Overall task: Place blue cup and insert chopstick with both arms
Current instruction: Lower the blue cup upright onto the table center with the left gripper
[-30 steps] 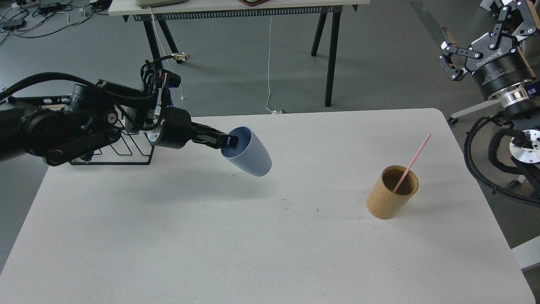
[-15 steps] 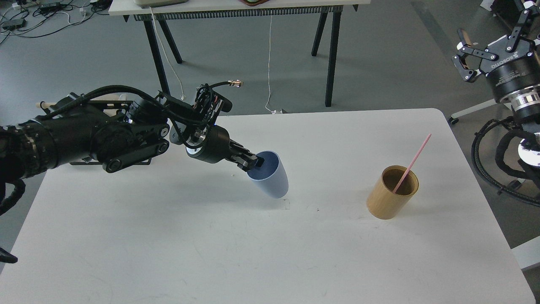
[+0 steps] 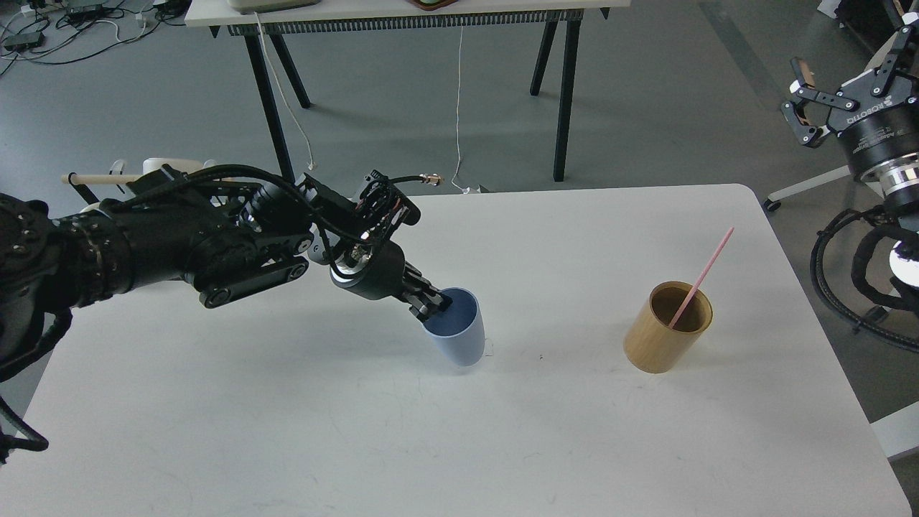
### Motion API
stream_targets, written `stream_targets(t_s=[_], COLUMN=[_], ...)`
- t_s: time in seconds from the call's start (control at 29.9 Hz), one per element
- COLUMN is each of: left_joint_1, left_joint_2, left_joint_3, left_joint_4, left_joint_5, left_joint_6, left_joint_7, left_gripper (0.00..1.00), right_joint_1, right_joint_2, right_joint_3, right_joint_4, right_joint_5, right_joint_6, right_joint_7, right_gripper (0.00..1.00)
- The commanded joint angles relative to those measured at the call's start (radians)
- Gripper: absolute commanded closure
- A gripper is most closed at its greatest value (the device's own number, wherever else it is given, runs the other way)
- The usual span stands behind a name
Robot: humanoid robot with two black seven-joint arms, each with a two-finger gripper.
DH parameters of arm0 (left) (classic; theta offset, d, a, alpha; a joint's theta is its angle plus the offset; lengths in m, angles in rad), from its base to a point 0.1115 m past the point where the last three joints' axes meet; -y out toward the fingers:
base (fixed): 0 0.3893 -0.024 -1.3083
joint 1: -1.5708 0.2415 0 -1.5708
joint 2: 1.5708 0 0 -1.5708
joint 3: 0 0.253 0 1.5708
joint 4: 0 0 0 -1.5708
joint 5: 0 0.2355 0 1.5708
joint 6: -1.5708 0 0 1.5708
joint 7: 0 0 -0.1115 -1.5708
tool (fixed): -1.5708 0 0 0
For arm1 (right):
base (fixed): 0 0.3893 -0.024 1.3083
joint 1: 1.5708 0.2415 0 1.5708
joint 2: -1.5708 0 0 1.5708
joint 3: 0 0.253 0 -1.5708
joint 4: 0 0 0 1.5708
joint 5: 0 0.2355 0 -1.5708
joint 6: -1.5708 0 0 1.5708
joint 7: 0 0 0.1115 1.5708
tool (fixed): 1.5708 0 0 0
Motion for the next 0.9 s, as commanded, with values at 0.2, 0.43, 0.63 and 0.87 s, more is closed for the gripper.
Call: stream_targets(t_s=[0.2, 0.43, 0.63, 0.87], left_joint_1=[0.004, 0.013, 0.013, 0.012], left_joint_2=[-0.028, -0.029, -0.031, -0.031], left_joint_3=[0.007, 0.027, 0.027, 0.025], left_joint_4=[0.031, 0.051, 0.051, 0.045], left_joint_5=[0.004, 0.002, 0.002, 0.004], left_joint_6=[-0.002, 0.000, 0.000, -0.002], left_joint_7=[0.000, 0.000, 0.000, 0.000], left_gripper=[0.98, 0.96, 0.93, 0.88], right_joint_1=[-0.006, -0.006, -0.006, -0.006], right_joint_2=[-0.002, 0.006, 0.004, 0.001], right_joint_3=[0.000, 0.000, 0.000, 0.000], right_joint_4=[0.001, 0.001, -0.002, 0.000], right_joint_5=[0.000, 0.000, 0.000, 0.000], right_joint_6=[0.000, 0.000, 0.000, 0.000], right_joint_7=[0.000, 0.000, 0.000, 0.000], right_gripper=[0.01, 0.01, 0.01, 0.01])
